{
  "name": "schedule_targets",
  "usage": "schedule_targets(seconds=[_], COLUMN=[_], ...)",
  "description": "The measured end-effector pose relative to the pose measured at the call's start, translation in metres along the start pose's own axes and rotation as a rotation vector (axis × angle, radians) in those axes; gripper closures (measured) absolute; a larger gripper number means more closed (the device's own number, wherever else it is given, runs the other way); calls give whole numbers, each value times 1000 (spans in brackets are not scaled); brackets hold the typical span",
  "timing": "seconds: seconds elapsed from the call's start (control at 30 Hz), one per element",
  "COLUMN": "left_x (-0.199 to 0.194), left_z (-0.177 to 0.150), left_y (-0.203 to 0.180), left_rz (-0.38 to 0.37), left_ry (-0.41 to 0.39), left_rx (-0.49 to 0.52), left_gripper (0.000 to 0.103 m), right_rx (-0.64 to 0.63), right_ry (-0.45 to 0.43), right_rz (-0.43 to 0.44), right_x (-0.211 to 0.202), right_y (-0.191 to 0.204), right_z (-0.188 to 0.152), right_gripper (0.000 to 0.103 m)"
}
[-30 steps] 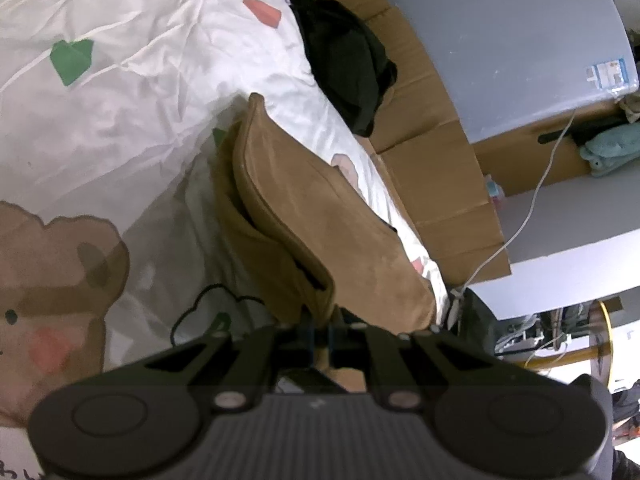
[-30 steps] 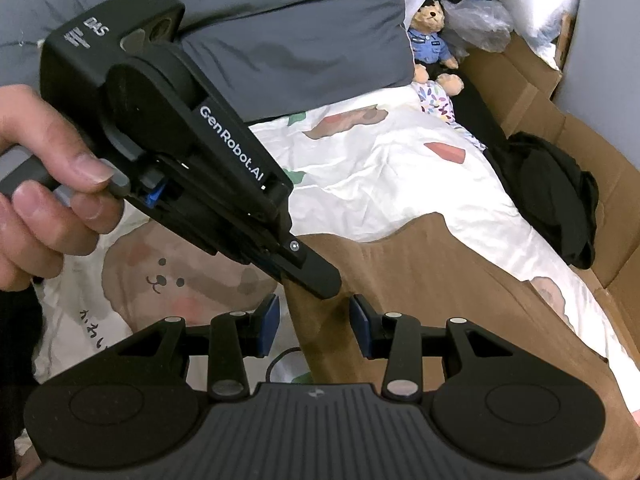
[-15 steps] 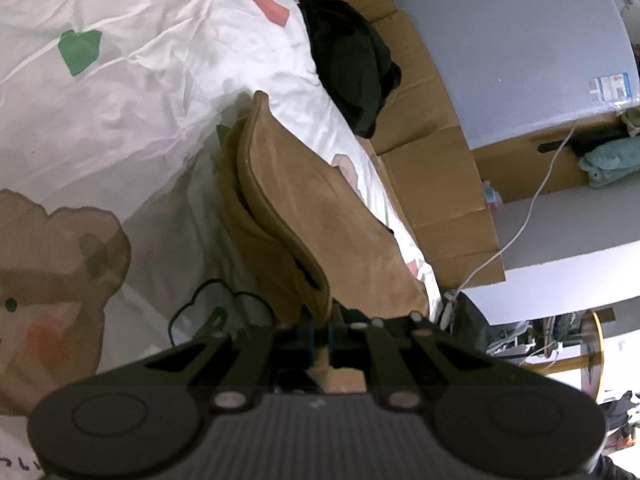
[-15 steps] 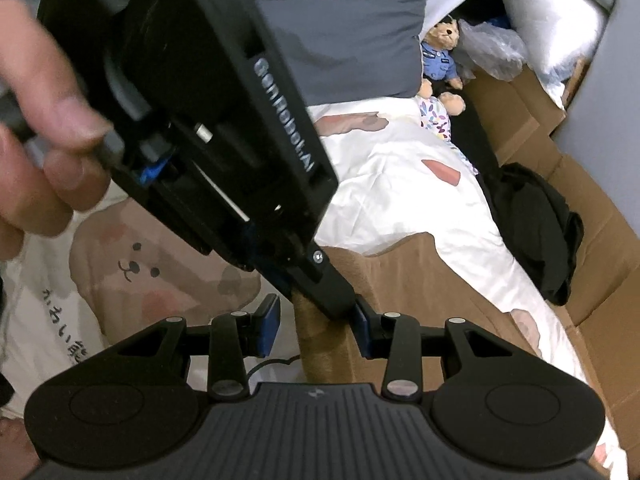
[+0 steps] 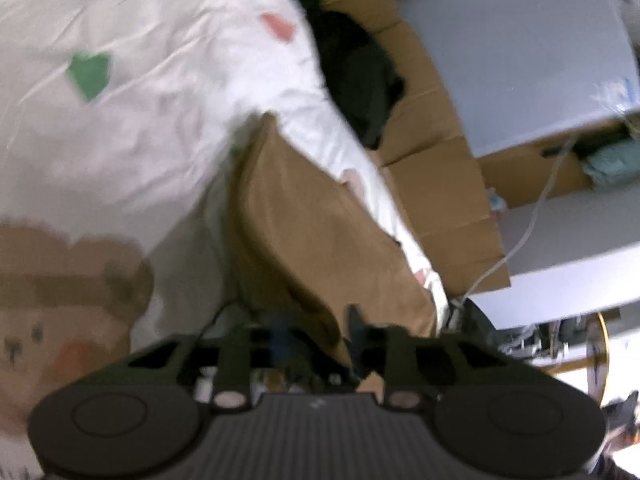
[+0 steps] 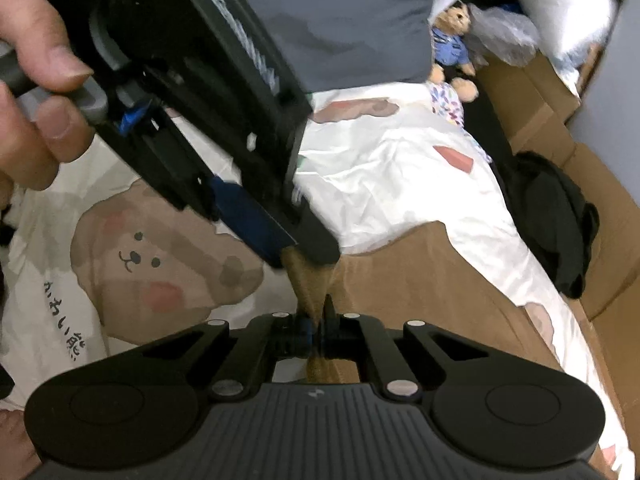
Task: Fold clothes
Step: 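Move the right gripper to the folded shirt's edge and close on it, then close the left gripper on the shirt edge beside the right gripper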
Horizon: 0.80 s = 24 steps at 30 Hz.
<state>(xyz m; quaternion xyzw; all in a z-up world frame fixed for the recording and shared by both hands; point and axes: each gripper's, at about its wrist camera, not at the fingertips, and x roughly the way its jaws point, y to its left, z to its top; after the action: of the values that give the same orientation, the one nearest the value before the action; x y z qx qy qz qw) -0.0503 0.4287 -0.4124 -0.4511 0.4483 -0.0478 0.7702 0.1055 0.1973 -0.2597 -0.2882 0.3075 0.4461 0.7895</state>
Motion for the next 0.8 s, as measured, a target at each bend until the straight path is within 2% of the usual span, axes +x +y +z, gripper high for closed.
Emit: schedule_targets(seconds=[0.13,0.33,0.63,0.8], left_x=[13,35,75,94], left_z=[14,24,55,68], left_y=[7,12,0,-7], left_rz=[35,48,64,111], left_ry=[10,51,52,61], left_rx=[-24,-35,1,54], left_gripper=[45,40,40,39], right_rx=[35,87,97,113], right_ry=[-15,-49,-92,-109], right_rz=[9,17,29,32], right_x=[-5,-12,-20,-25], right_y=[-7,-17,-27,-34], right_z=[-1,-4,-10,-13], right_gripper=[100,100,100,100])
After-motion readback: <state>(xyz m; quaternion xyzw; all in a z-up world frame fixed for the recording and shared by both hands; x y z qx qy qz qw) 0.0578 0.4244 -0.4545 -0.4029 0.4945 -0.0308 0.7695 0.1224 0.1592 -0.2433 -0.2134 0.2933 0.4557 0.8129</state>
